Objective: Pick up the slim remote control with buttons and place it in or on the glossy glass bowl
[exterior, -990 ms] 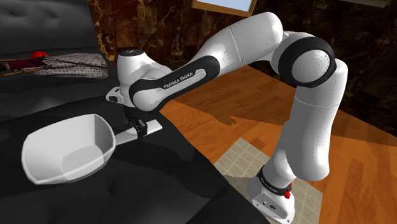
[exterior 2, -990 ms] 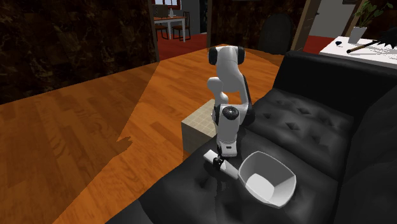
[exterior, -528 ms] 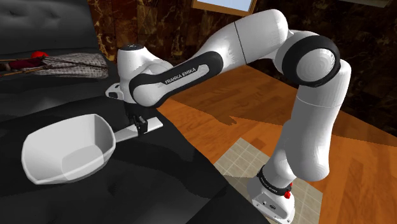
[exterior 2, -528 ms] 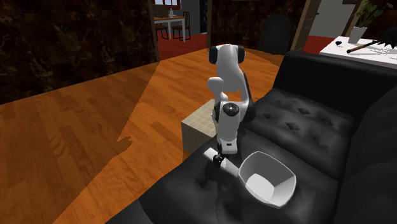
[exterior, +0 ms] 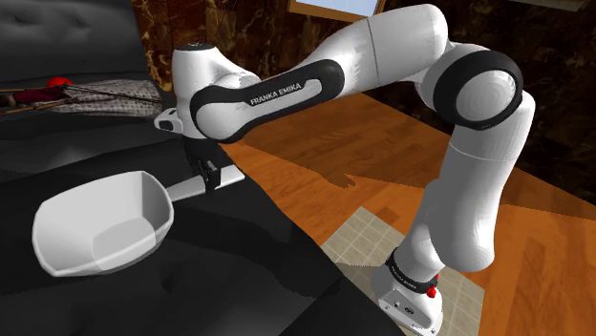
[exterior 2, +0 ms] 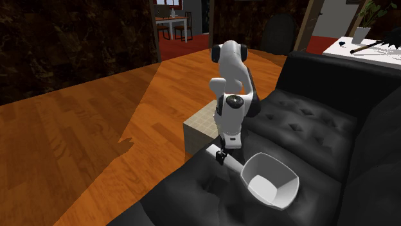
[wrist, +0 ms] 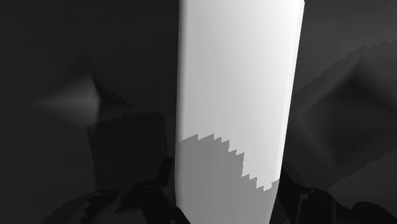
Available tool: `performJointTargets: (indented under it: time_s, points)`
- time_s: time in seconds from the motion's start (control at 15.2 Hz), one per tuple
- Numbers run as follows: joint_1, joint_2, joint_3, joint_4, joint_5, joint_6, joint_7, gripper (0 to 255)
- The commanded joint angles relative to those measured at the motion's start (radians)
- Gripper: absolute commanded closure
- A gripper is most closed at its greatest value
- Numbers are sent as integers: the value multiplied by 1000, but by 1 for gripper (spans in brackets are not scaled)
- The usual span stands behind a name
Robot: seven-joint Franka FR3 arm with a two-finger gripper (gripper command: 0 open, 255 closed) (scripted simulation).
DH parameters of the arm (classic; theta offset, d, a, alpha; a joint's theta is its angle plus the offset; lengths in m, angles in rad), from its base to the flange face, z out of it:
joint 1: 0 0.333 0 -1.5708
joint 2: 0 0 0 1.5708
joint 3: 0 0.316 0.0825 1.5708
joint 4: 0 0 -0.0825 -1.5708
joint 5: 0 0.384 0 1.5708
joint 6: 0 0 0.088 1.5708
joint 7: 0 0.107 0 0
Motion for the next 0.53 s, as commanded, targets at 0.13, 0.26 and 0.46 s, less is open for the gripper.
performJointTargets:
  time_s: [0.13, 0.26, 0.46]
  points:
    - [-1, -22, 1, 23, 4, -46, -3, 255]
    - [-1, -31, 2, 39, 6, -70, -5, 255]
    - [-1, -43, 2, 64, 8, -107, -7, 255]
